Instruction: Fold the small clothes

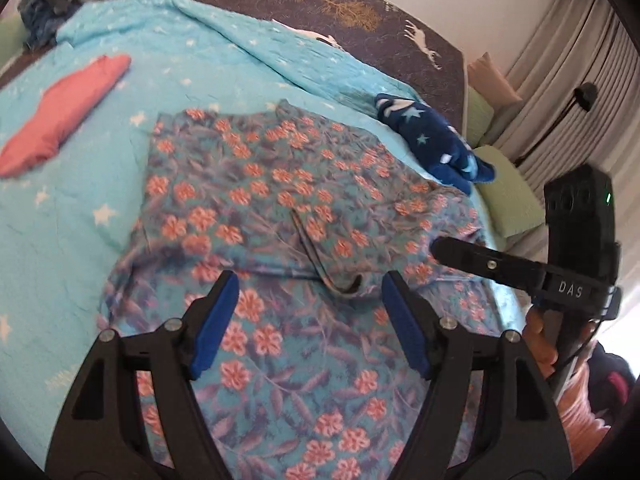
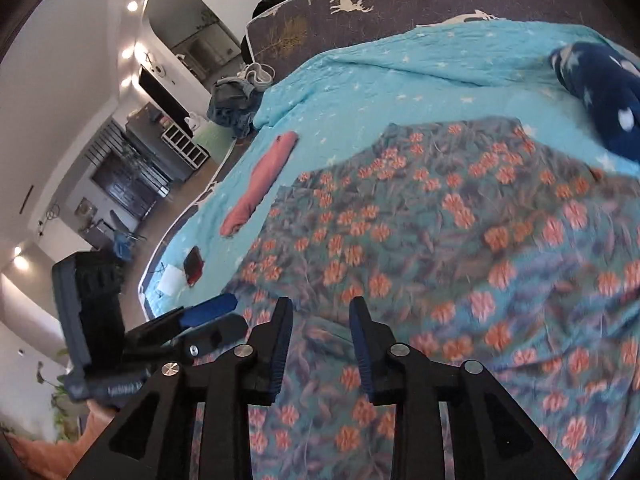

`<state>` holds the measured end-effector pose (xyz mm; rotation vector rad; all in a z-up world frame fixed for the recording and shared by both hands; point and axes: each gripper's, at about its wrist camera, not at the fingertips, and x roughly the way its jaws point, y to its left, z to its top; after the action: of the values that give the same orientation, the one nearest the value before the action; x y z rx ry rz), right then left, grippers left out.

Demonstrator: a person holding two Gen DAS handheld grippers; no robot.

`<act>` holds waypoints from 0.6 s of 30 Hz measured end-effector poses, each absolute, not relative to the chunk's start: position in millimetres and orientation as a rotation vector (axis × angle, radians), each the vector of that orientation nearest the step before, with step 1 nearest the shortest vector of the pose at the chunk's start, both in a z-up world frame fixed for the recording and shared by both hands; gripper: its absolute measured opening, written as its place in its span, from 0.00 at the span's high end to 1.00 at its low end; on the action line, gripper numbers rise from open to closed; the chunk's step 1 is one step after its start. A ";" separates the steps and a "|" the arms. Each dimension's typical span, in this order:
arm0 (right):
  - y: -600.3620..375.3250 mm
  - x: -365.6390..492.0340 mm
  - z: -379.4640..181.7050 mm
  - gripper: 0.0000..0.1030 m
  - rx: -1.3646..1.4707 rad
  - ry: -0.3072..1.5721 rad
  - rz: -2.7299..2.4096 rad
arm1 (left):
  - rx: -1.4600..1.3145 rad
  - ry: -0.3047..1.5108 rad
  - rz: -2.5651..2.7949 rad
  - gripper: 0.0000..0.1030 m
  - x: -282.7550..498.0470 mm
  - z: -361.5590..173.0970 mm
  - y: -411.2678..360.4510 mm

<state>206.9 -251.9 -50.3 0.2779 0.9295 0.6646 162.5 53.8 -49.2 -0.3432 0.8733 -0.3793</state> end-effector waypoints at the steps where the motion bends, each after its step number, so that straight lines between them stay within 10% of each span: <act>1: -262.6 201.8 -47.5 0.58 0.287 0.914 0.635 | -0.353 0.876 -0.399 0.28 162.3 -50.5 52.7; 11: -388.7 160.6 -55.8 0.53 0.241 0.844 0.071 | -0.348 1.016 -0.507 0.29 190.9 -77.8 2.4; 13: -413.6 157.6 -65.4 0.53 0.297 0.868 0.022 | -0.394 1.021 -0.531 0.49 197.1 -81.3 -2.7; 15: -427.2 159.8 -75.4 0.53 0.336 0.884 -0.016 | -0.437 1.045 -0.535 0.93 204.4 -83.9 -3.7; 18: -434.4 160.4 -82.1 0.53 0.352 0.898 -0.024 | -0.480 0.991 -0.523 0.93 213.4 -65.4 0.9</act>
<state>160.4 -434.4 -82.1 0.3521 0.8983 -0.0238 213.4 0.9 -65.4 -0.4800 0.9913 -0.5230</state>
